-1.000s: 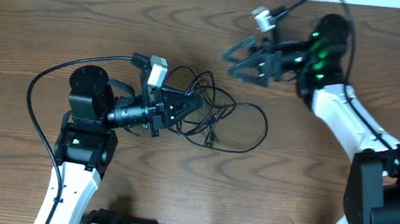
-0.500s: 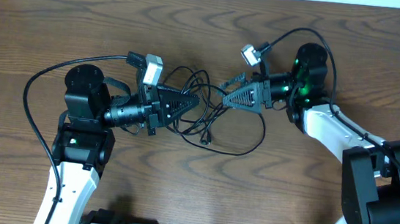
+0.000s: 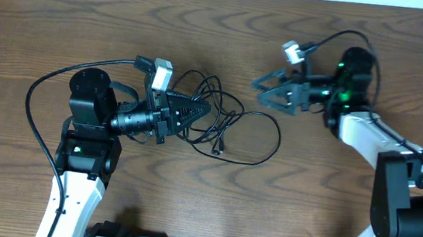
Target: Untangle cables
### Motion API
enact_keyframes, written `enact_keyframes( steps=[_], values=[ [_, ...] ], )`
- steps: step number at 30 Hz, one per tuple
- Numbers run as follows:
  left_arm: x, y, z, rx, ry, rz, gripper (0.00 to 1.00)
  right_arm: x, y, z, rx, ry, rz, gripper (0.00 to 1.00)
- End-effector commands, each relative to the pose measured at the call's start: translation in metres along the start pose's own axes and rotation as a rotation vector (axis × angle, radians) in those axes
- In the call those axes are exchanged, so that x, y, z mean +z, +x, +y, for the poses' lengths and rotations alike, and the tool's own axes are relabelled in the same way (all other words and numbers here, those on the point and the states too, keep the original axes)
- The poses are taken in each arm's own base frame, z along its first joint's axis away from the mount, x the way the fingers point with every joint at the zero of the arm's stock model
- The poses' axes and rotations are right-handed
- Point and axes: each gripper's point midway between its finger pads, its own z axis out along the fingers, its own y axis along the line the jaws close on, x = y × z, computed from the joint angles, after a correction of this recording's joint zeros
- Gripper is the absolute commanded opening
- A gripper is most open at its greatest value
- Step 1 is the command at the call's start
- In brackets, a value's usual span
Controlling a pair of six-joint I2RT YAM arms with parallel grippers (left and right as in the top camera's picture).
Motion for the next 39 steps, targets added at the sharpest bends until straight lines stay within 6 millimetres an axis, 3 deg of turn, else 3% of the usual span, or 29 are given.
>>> enact_keyframes(
  steps=[1,7,12,14,15,16,17,18,23,27,30,32,35,39],
  values=[
    [-0.002,-0.007,-0.008,0.020,0.016,-0.005,0.07,0.008,0.012,0.004,-0.042,-0.026,0.026,0.99],
    [-0.002,-0.007,-0.008,0.020,0.016,-0.005,0.07,0.051,0.056,0.016,-0.004,-0.115,0.125,0.99],
    [-0.002,-0.007,-0.008,0.020,0.016,-0.005,0.08,0.075,0.073,0.027,-0.014,-0.165,0.180,0.99],
    [-0.002,-0.007,-0.008,0.020,0.016,-0.005,0.08,0.078,0.074,0.028,-0.014,-0.163,0.181,0.87],
    [-0.002,-0.007,-0.008,0.019,0.016,-0.005,0.07,0.079,0.074,0.028,-0.014,-0.162,0.181,0.75],
    [-0.002,-0.007,-0.008,0.016,0.015,-0.004,0.07,0.079,0.073,0.027,-0.013,-0.155,0.176,0.50],
    [-0.002,-0.006,-0.007,0.012,0.015,-0.003,0.08,0.080,0.072,0.025,-0.012,-0.144,0.169,0.17],
    [-0.002,-0.005,-0.007,0.006,0.014,-0.001,0.07,0.080,0.071,0.023,-0.011,-0.134,0.161,0.01],
    [-0.002,-0.003,-0.006,-0.012,0.011,0.005,0.08,0.081,0.061,0.008,0.022,-0.048,0.104,0.01],
    [-0.002,-0.001,-0.005,-0.028,0.008,0.010,0.10,0.056,0.032,-0.026,0.049,0.123,-0.043,0.01],
    [-0.002,0.002,-0.004,-0.053,0.004,0.018,0.17,0.017,0.010,-0.048,0.117,0.231,-0.162,0.01],
    [-0.002,0.004,-0.003,-0.064,0.003,0.022,0.28,-0.017,-0.001,-0.058,0.181,0.277,-0.238,0.01],
    [-0.002,0.004,-0.003,-0.055,0.002,0.022,0.39,-0.063,-0.009,-0.063,0.265,0.300,-0.316,0.01],
    [-0.002,0.004,0.000,-0.050,-0.014,0.018,0.48,-0.116,-0.013,-0.051,0.283,0.277,-0.361,0.01]
  ],
)
